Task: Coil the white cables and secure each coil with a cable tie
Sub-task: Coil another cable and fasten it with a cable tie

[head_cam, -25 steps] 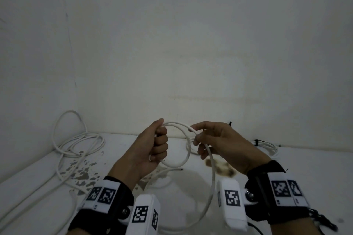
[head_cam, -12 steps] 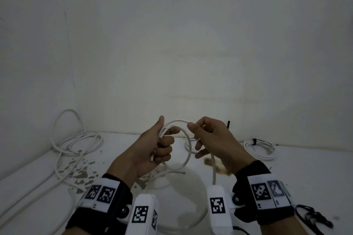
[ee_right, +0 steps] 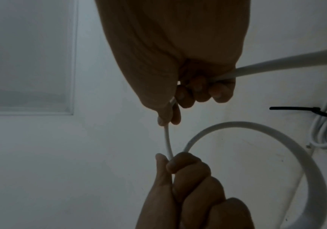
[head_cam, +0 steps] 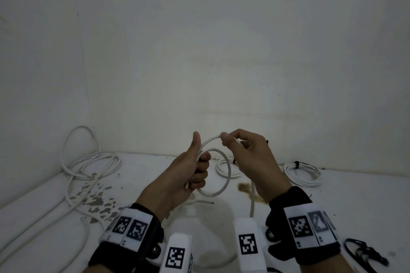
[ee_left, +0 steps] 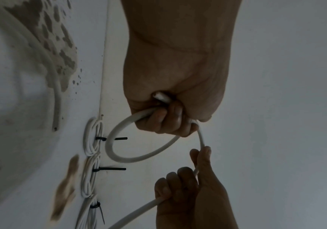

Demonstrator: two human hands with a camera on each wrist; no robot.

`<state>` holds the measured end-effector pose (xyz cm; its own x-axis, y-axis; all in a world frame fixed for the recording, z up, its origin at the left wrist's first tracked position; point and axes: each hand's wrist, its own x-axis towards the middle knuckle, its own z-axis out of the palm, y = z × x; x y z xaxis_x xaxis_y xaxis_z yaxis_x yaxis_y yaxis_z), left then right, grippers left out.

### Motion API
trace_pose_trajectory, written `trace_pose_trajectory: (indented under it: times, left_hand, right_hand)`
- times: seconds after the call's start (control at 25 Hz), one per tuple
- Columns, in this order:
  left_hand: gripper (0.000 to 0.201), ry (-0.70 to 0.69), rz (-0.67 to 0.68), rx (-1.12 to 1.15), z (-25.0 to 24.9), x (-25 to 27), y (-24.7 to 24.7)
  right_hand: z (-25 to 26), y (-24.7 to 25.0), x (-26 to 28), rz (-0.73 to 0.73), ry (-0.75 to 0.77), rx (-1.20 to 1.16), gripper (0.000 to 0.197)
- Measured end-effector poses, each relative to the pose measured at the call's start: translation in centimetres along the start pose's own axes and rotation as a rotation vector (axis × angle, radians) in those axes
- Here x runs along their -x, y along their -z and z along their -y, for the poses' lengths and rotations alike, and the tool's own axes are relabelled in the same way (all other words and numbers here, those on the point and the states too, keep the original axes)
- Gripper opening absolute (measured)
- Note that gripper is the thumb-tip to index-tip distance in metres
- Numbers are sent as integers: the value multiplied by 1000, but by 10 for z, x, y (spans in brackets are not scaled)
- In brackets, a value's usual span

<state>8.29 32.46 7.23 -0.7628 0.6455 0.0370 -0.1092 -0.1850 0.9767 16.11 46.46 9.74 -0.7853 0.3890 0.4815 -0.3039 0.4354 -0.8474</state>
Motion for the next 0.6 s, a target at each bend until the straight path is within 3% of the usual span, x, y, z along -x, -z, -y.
trace_pose_trajectory:
  times: [0.16, 0.32, 0.52, 0.6]
  left_hand:
    - [45, -50, -104, 162, -2, -2, 8]
    - [43, -62, -125, 285, -7, -4, 12]
    - [43, -28, -27, 301, -15, 6, 14]
    - [41, -16, 48, 323, -18, 11, 14]
  right_hand:
    - [1, 1, 1, 239, -144, 67, 29]
    - [-1, 8, 2, 437, -226, -116, 27]
    - [-5, 5, 3, 260, -198, -225, 33]
    - [-6, 8, 4, 310, -233, -292, 44]
